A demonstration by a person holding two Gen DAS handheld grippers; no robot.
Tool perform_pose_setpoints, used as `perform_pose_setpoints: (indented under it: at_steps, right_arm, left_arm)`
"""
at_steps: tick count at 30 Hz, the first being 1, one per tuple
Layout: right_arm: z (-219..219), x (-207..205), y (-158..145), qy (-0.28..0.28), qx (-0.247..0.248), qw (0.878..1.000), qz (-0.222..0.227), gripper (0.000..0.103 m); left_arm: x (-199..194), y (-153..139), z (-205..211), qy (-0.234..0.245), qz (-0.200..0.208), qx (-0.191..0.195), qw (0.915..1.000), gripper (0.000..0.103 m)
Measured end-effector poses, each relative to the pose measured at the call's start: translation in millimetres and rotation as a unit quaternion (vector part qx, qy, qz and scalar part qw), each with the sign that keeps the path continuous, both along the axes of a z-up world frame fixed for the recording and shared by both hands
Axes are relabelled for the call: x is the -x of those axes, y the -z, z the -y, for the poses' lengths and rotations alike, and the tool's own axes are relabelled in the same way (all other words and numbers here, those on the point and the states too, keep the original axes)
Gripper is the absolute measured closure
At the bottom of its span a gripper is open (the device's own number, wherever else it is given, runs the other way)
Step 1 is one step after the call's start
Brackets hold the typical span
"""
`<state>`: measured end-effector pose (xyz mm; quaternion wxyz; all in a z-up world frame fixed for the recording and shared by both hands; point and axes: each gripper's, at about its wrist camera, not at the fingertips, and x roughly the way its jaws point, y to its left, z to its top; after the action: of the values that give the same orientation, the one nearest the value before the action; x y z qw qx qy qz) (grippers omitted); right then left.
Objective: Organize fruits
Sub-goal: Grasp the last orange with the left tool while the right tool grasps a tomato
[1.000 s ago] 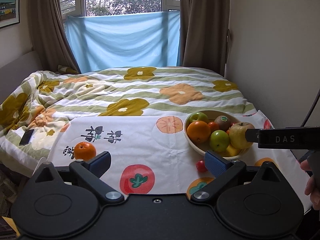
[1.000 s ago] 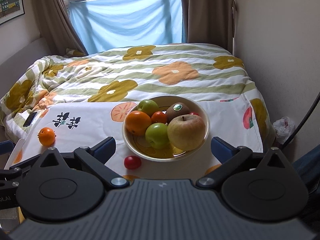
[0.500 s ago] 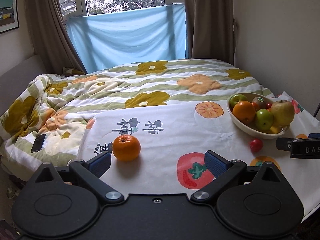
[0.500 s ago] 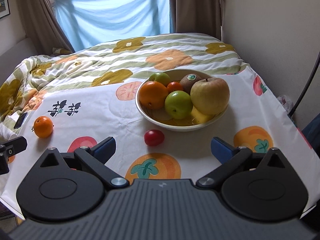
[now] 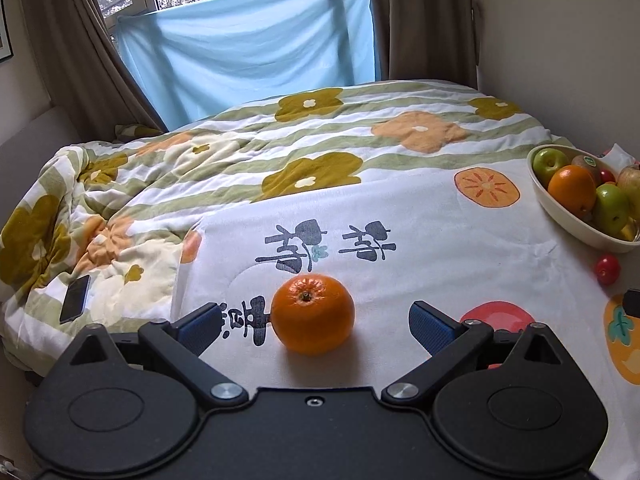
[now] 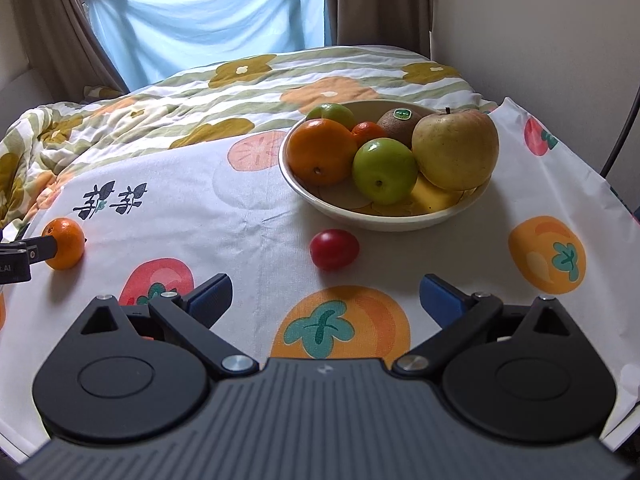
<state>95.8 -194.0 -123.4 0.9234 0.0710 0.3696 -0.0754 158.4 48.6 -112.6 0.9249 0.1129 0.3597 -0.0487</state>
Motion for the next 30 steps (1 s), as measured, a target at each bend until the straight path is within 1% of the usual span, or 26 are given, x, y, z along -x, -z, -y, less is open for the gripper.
perform_pose_setpoints:
  at_steps: [5,7,10,12,14,15,17,22,24,30]
  right_arm:
    - [-3.0,-9.9,6.9,0.007,0.003,1.000,-0.010,0.000]
    - [-3.1,-14.1,10.5,0.012,0.003,1.000,-0.014,0.000]
    - [-3.9,-20.4,16.4,0.015,0.003,1.000,-0.022,0.000]
    - [-5.2,-23.8,20.5,0.017,0.003,0.999,-0.027,0.001]
    - [-6.6,-26.3,22.2,0.018,0.004,0.999,-0.029,0.001]
    - [-7.1,-27.9,23.2,0.018,0.005,0.999,-0.030,0.001]
    - [-7.6,-30.4,24.8,0.019,0.006,0.999,-0.032,0.002]
    - [-7.7,-34.7,28.0,0.017,0.012,0.999,-0.037,0.010]
    - [-6.9,-37.6,29.8,0.015,0.013,0.999,-0.039,0.017]
    - [-5.8,-45.6,33.1,0.015,0.018,0.999,-0.035,0.023]
  left_arm:
    - [-21.7,13.1,-4.0,0.005,-0.013,-0.003,0.9999,0.003]
    - [-27.0,18.3,-5.0,0.009,-0.022,0.000,0.9997,0.006]
    - [-32.2,26.3,-7.0,0.014,-0.037,0.005,0.9992,0.016]
    - [-35.6,30.1,-9.3,0.012,-0.047,0.011,0.9987,0.026]
    - [-39.1,32.8,-11.2,0.009,-0.054,0.016,0.9984,0.030]
    - [-40.5,33.7,-12.4,0.008,-0.057,0.018,0.9982,0.034]
    - [-42.4,34.7,-14.6,0.012,-0.061,0.031,0.9976,0.039]
    - [-38.7,34.6,-13.8,0.018,-0.057,0.027,0.9978,0.039]
    - [-37.0,33.8,-13.8,0.020,-0.060,0.031,0.9975,0.039]
    - [-25.1,34.4,-8.7,0.033,-0.060,0.028,0.9972,0.040]
